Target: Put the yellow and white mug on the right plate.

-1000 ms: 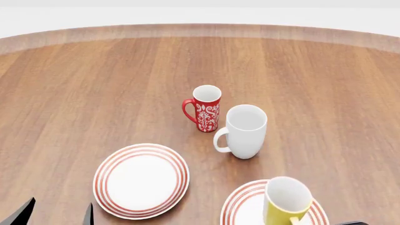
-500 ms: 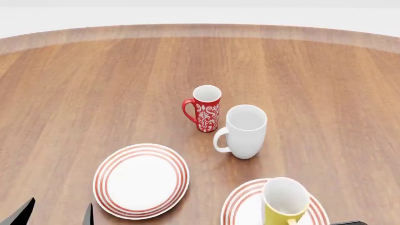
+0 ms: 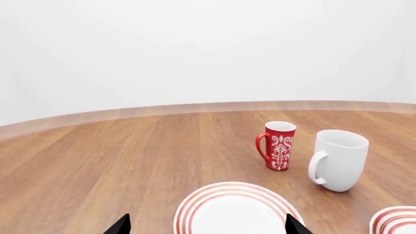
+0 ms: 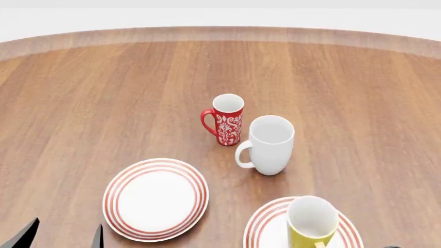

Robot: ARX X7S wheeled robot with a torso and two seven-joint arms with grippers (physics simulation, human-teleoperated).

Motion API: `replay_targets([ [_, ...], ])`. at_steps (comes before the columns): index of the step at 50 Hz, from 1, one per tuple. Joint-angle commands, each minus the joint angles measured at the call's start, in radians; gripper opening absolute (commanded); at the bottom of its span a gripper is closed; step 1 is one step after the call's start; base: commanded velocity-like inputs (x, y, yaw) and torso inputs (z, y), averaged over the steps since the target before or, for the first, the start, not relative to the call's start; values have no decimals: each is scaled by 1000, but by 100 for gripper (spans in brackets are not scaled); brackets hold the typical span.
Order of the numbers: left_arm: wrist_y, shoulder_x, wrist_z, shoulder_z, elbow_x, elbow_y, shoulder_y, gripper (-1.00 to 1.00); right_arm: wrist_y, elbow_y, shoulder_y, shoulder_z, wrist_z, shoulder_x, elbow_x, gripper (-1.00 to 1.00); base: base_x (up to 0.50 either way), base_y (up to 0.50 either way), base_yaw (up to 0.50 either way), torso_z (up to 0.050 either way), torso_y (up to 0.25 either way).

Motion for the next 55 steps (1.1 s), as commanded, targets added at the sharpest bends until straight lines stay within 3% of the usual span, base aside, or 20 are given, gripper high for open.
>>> replay_targets([
  [1, -4, 0, -4, 1, -5, -6, -3, 100, 14, -85, -37, -2, 13, 14, 4, 100, 0, 0, 0, 0, 0],
  [25, -5, -2, -5, 11, -9, -4, -4, 100, 135, -814, -298, 39, 196, 177, -10, 100, 0, 0, 0, 0, 0],
  [44, 26, 17, 0, 41, 21, -66, -12, 100, -11, -698, -296, -115, 147, 70, -111, 100, 0, 0, 0, 0, 0],
  [55, 24, 12, 7, 64, 35, -62, -11, 100, -38, -758, -315, -146, 164, 26, -114, 100, 0, 0, 0, 0, 0],
])
